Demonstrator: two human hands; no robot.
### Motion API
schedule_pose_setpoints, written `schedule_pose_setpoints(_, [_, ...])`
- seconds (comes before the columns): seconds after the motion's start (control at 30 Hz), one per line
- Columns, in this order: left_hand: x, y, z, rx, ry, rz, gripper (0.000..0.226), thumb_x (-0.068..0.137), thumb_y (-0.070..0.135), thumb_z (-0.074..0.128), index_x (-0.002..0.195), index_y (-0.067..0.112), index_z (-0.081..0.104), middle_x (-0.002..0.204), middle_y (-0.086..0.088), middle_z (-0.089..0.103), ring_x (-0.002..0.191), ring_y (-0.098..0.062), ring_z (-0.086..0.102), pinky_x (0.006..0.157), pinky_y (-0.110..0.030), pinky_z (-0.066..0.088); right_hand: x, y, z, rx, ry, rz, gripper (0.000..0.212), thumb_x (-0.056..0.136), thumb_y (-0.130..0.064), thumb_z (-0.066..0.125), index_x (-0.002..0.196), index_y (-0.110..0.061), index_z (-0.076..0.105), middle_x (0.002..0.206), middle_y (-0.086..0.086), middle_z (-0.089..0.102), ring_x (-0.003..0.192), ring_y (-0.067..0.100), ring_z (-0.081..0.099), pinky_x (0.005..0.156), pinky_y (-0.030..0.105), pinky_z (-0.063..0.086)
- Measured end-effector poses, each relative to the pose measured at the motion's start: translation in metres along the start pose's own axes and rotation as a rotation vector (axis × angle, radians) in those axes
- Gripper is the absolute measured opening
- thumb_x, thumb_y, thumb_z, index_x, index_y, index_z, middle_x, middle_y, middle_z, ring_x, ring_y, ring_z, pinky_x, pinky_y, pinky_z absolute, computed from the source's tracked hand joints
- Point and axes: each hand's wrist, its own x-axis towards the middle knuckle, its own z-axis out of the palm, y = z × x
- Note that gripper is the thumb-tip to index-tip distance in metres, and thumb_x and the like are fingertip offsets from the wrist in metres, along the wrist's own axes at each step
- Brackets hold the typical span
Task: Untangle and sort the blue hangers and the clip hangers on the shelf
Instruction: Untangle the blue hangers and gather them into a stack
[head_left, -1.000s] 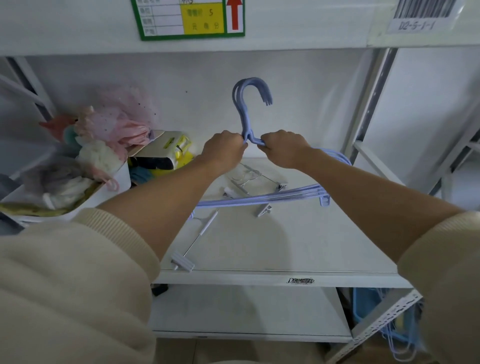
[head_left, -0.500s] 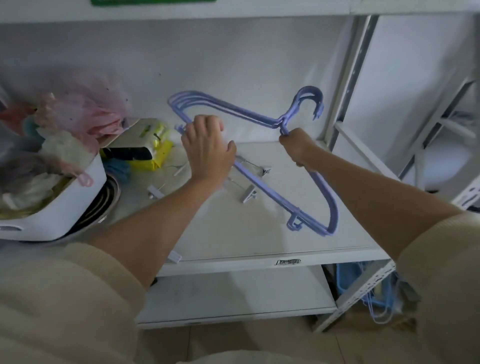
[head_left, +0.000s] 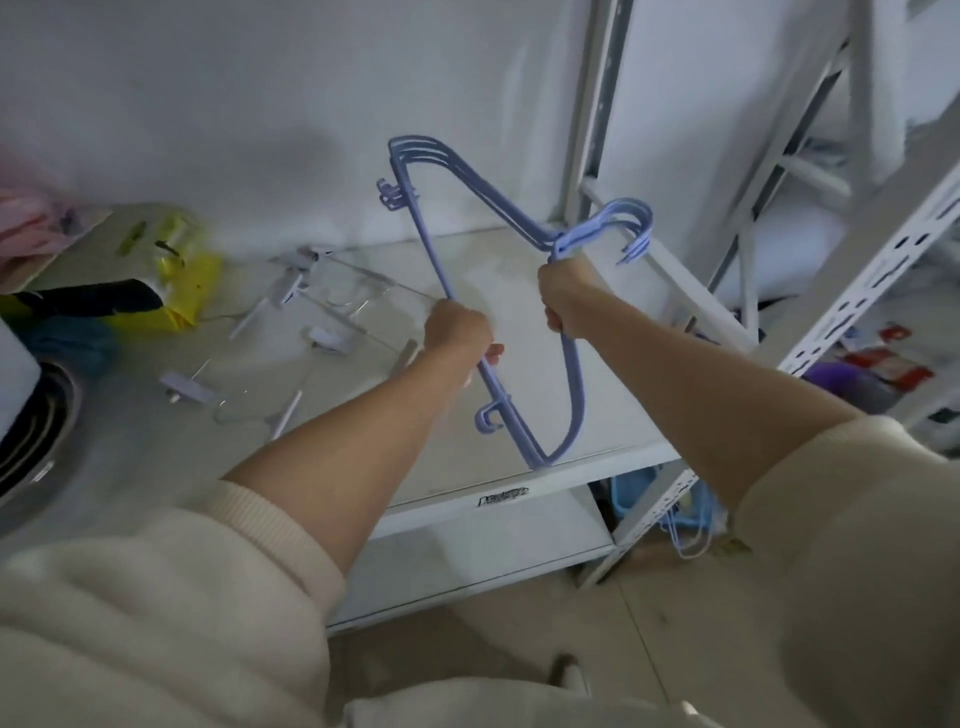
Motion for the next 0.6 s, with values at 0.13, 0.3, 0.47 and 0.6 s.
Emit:
schedule_pose_setpoints(0.13, [0.027, -0.018, 0.007, 0.327, 0.042, 0.021, 0.039, 0.089, 0.007, 0.047, 0.126, -0.001, 0.053, 0.107, -0.018, 0.071, 0.095, -0.032, 0.072, 0.075, -0.041, 0.061, 0.016, 0.014, 0.008, -0.055, -0.038, 0.059, 0.026, 0.096, -0.008, 0.033, 0.070, -0.010, 0.037, 0.062, 0.006, 0.036, 0.048, 0.015, 0.032, 0.044, 0.022, 0.028])
schedule_pose_setpoints(0.3, [0.045, -0.030, 0.017, 0.539, 0.065, 0.077, 0.028, 0.091, 0.013, 0.050, 0.112, -0.002, 0.061, 0.110, -0.014, 0.070, 0.100, -0.031, 0.069, 0.084, -0.037, 0.057, 0.029, 0.038, 0.006, -0.192, -0.073, 0.081, 0.021, 0.095, -0.003, 0.033, 0.078, -0.008, 0.045, 0.064, 0.013, 0.046, 0.038, 0.019, 0.044, 0.039, 0.022, 0.036])
schedule_pose_setpoints(0.47, [0.040, -0.023, 0.032, 0.696, 0.091, 0.151, 0.033, 0.096, 0.012, 0.042, 0.122, -0.003, 0.056, 0.126, -0.017, 0.061, 0.115, -0.032, 0.060, 0.084, -0.034, 0.048, 0.043, 0.056, -0.001, -0.087, -0.088, 0.100, 0.012, 0.096, -0.005, 0.036, 0.105, -0.006, 0.044, 0.066, 0.009, 0.050, 0.049, 0.017, 0.050, 0.047, 0.027, 0.046])
schedule_pose_setpoints(0.6, [0.047, -0.025, 0.046, 0.831, 0.090, 0.167, 0.033, 0.099, 0.013, 0.039, 0.124, -0.002, 0.054, 0.129, -0.018, 0.059, 0.117, -0.032, 0.058, 0.080, -0.034, 0.044, 0.060, 0.064, -0.007, -0.288, -0.044, -0.013, 0.007, 0.090, -0.004, 0.041, 0.090, -0.003, 0.048, 0.073, 0.014, 0.056, 0.057, 0.022, 0.052, 0.051, 0.027, 0.043])
